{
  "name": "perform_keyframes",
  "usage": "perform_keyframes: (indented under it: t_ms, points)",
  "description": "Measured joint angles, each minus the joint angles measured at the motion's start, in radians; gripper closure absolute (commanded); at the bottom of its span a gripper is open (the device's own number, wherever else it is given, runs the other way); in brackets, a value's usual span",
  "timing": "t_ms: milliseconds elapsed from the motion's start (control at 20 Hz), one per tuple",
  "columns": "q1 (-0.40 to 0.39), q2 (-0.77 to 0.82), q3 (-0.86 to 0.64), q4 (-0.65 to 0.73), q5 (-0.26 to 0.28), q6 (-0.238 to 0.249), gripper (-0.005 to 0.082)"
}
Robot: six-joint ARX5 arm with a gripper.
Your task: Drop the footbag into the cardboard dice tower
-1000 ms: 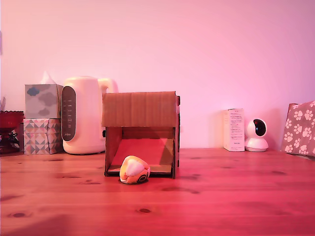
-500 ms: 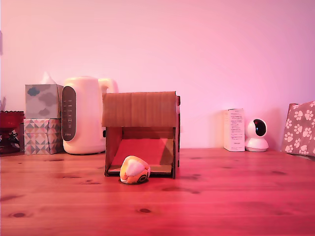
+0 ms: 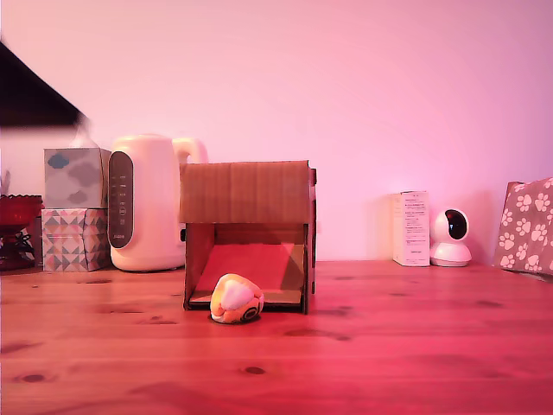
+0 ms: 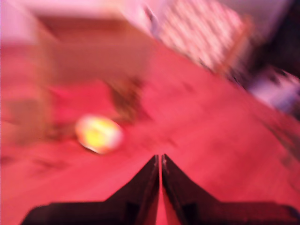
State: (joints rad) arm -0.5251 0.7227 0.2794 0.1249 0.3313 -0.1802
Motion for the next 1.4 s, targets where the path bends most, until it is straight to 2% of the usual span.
perform_keyframes:
  t_ms: [250, 500, 550, 600, 700, 750, 800, 1000, 1150, 1400]
  points:
    - [-0.085, 0.251, 0.000, 0.219, -0.043, 0.000, 0.0793]
    - [-0.103, 0.440, 0.000, 0.427, -0.107, -0.002, 0.0790]
    - [-0.103, 0.470, 0.001, 0.468, -0.138, -0.023, 0.0748]
    - [-0.103, 0.502, 0.006, 0.492, -0.180, -0.051, 0.0616]
    - [-0.103, 0.571, 0.031, 0.513, -0.223, -0.078, 0.0201]
    - [-0.103, 0.602, 0.054, 0.517, -0.231, -0.079, 0.0056]
    - [-0.105, 0.634, 0.087, 0.517, -0.233, -0.079, -0.0011]
    - [-0.110, 0.763, 0.229, 0.527, -0.236, -0.079, -0.0016]
    - [-0.110, 0.865, 0.285, 0.526, -0.271, -0.079, -0.0016]
    - [-0.110, 0.993, 0.340, 0.519, -0.309, -0.032, -0.0013]
